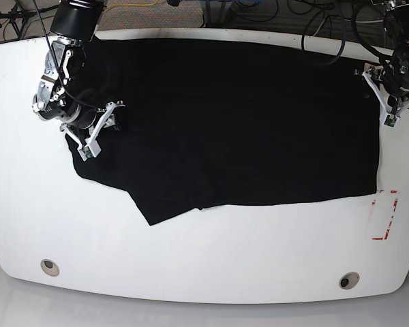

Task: Fold the T-shirt properly
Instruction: 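Slide the right gripper down the shirt's side toward the hem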

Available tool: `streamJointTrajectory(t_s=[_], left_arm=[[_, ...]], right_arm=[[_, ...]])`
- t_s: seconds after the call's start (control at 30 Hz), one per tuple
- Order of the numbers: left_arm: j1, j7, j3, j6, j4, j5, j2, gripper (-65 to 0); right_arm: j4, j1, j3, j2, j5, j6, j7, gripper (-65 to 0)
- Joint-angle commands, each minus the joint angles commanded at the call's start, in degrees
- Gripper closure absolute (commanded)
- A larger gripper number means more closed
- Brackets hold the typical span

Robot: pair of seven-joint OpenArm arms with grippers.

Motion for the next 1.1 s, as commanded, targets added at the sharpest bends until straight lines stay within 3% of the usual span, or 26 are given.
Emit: streamJointTrajectory(t_s=[0.03, 0.13, 0.23, 0.7, 1.1], left_arm=[[0.0, 0.0, 0.0, 0.0, 0.0, 0.0, 0.0, -40.3], [0.0, 0.0, 0.0, 0.0, 0.0, 0.0, 0.0, -40.3], [0.0, 0.0, 0.0, 0.0, 0.0, 0.0, 0.0, -40.3], [0.0, 0.0, 0.0, 0.0, 0.0, 0.0, 0.0, -40.3], [0.0, 0.0, 0.0, 0.0, 0.0, 0.0, 0.0, -40.3]], right_arm=[[0.0, 0.0, -0.09, 0.0, 0.0, 0.0, 0.0, -11.3], [0.09, 0.0, -0.09, 0.0, 0.0, 0.0, 0.0, -3.0], [0.35, 0.0, -0.09, 0.0, 0.0, 0.0, 0.0, -0.2], [8.0, 0.35, -0.09, -0.26, 0.18, 0.0, -1.58, 0.0], [9.14, 3.87, -0.09, -0.35, 0.18, 0.0, -3.16, 0.0]])
